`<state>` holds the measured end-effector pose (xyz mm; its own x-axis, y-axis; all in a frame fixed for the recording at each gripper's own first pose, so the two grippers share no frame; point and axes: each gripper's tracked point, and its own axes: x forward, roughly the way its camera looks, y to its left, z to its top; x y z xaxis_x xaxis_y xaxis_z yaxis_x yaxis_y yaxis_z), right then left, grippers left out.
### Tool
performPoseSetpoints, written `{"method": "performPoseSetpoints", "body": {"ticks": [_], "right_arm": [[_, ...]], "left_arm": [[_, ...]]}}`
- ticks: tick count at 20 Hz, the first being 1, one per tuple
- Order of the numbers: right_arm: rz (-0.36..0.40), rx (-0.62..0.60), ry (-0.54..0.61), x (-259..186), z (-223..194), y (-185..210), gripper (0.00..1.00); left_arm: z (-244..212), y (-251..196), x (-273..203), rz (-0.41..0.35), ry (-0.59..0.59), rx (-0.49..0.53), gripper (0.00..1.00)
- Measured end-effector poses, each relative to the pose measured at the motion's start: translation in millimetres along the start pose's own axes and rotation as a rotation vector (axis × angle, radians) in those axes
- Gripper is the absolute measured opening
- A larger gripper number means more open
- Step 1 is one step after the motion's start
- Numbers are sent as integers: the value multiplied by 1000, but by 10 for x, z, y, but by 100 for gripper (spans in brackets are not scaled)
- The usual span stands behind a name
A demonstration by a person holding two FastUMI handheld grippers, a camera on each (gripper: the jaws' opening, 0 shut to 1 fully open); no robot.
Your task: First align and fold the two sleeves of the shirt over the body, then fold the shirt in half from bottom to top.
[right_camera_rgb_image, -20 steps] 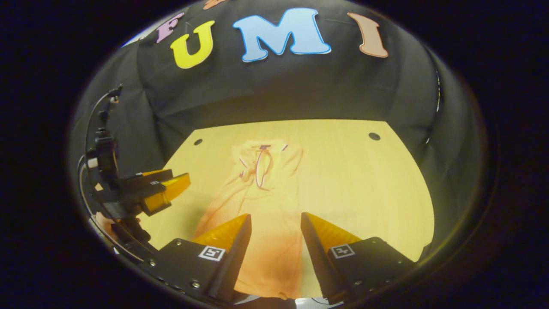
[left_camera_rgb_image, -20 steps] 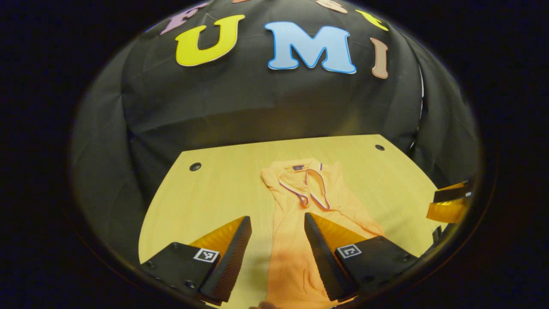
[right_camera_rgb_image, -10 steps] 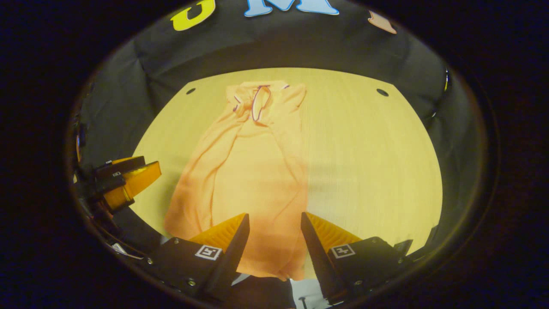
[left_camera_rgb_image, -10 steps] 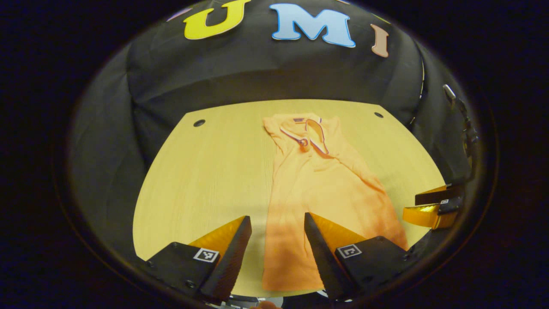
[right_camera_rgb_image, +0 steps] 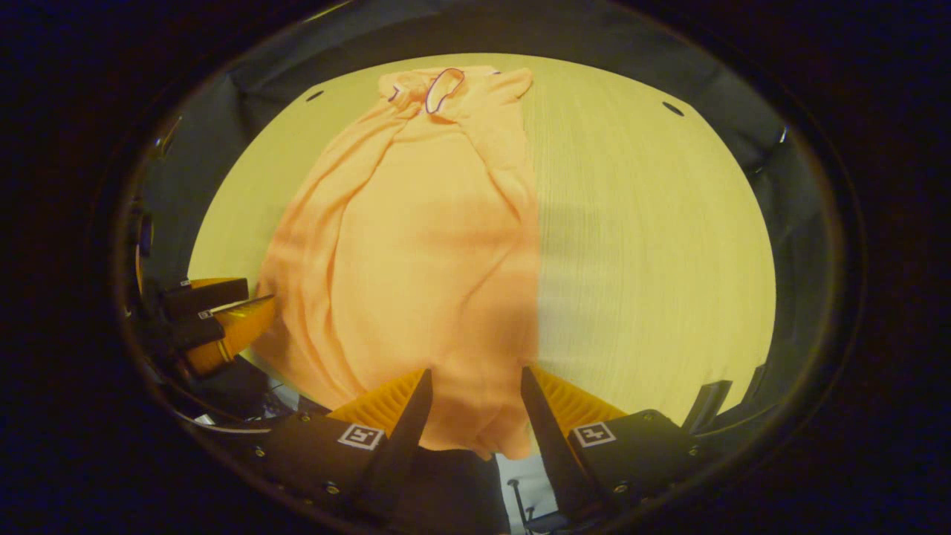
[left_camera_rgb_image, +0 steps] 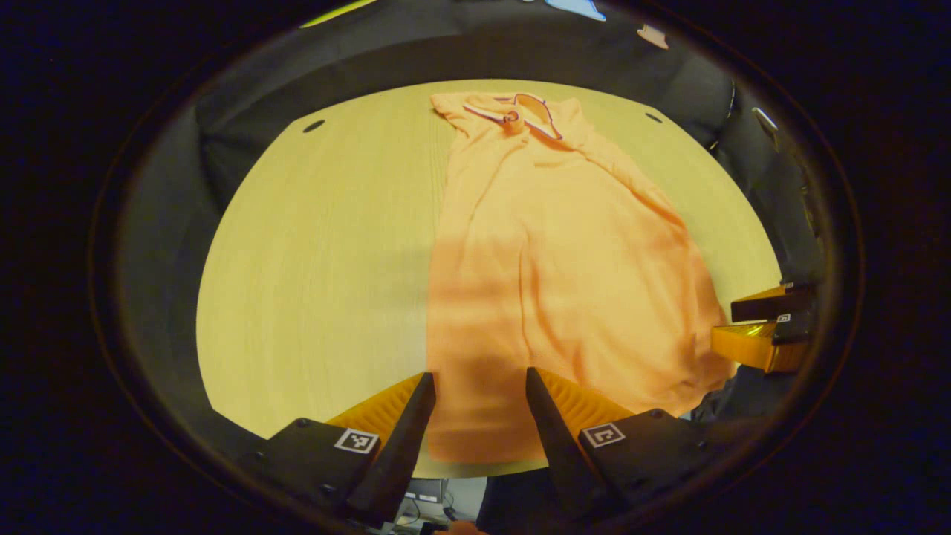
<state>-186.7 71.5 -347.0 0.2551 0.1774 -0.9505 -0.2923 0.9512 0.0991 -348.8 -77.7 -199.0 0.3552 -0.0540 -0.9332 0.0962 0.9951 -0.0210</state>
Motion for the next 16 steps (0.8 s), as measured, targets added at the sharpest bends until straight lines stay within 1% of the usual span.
{"method": "performPoseSetpoints", "body": {"ticks": [1,2,3,4,6,9,11,14,16], "right_arm": [[-1,-2,8,47,-11,10,76],[-4,-5,18,77,-29,7,76],[-9,-8,28,103,-53,1,77],[-12,-10,39,139,-73,2,75],[-17,-7,60,194,-109,1,75],[-20,-8,83,258,-137,11,77],[-25,-3,85,269,-133,8,77],[-50,-21,107,282,-139,10,76],[-67,-31,123,283,-128,8,77]], "left_arm": [[-66,6,42,2,17,3,88],[-102,15,69,7,30,7,85],[-147,26,104,13,41,11,85],[-156,23,126,12,47,11,80],[-141,17,139,9,57,9,87],[-153,4,140,8,91,8,84],[-145,11,150,7,103,14,85],[-149,16,152,8,126,9,86],[-151,19,171,8,136,11,85]]}}
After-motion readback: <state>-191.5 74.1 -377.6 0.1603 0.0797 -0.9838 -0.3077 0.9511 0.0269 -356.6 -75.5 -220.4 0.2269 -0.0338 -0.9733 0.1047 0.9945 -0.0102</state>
